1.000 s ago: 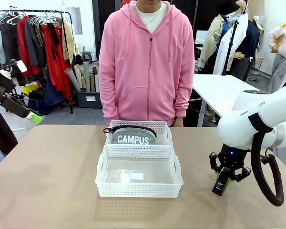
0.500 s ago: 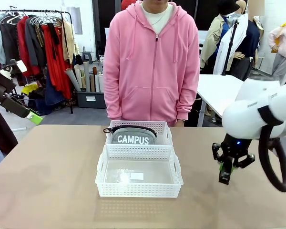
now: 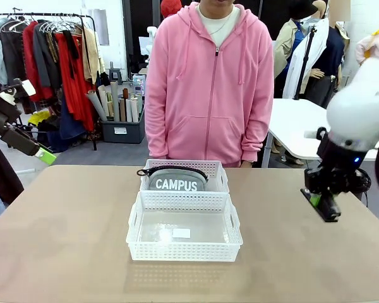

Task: Distribute items into two baskets.
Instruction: Pick up the Stapler that the person points to.

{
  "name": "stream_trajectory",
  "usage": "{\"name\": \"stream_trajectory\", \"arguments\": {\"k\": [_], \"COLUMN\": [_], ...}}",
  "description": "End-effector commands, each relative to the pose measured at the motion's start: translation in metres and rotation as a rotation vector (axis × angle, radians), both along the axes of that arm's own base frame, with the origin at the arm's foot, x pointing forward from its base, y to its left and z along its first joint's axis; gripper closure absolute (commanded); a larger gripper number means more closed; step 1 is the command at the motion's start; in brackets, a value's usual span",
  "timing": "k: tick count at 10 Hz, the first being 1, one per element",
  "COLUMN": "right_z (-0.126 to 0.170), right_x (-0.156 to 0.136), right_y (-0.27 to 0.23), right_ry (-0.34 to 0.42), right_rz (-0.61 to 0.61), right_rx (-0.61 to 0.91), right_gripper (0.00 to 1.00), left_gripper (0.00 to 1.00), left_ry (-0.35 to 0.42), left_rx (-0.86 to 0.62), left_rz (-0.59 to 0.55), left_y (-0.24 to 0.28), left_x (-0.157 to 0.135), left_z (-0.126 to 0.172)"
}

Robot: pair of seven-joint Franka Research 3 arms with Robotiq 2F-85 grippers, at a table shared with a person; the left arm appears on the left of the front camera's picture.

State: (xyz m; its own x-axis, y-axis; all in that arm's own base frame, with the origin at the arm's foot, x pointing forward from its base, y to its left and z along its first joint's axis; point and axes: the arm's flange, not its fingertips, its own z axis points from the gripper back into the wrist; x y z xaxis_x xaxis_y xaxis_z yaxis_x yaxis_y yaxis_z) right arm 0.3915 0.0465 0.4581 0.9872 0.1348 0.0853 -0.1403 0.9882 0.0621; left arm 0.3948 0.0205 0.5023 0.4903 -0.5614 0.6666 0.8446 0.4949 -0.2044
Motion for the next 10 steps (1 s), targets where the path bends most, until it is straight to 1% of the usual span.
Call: {"name": "stream_trajectory", "arguments": {"k": [1,2,4,6,7,10], "right_z": [0.039,0.05,0.066,0.088,0.096,0.103], "right_x": [0.001,0.003,0.014,0.017,0.014,0.017], "right_y": [-0.003,0.003,0.004,0.008,0.013,0.024], "right_ry": [-0.044,-0.069,-0.027,-0.023,0.004,0.068], "right_rz": [0.235,0.247,0.244,0.304,0.35,0.363], "right_rx": [-0.014,-0.015,0.012,-0.004,-0.034,-0.067], "right_gripper": [1.0,1.0,1.0,1.0,1.0,1.0], "left_gripper": [0.0,0.0,0.0,0.0,0.0,0.0], "left_ry": [0.015,0.015,0.015,0.015,0.015,0.015], "left_rx": [0.006,0.006,0.006,0.006,0.006,0.006], "left_rz": [0.006,0.006,0.006,0.006,0.006,0.006], "left_y": [0.001,0.001,0.001,0.001,0.001,0.001], "left_x": [-0.002,-0.002,-0.002,-0.002,-0.002,-0.002], "left_z": [0.001,0.001,0.001,0.001,0.001,0.001]}}
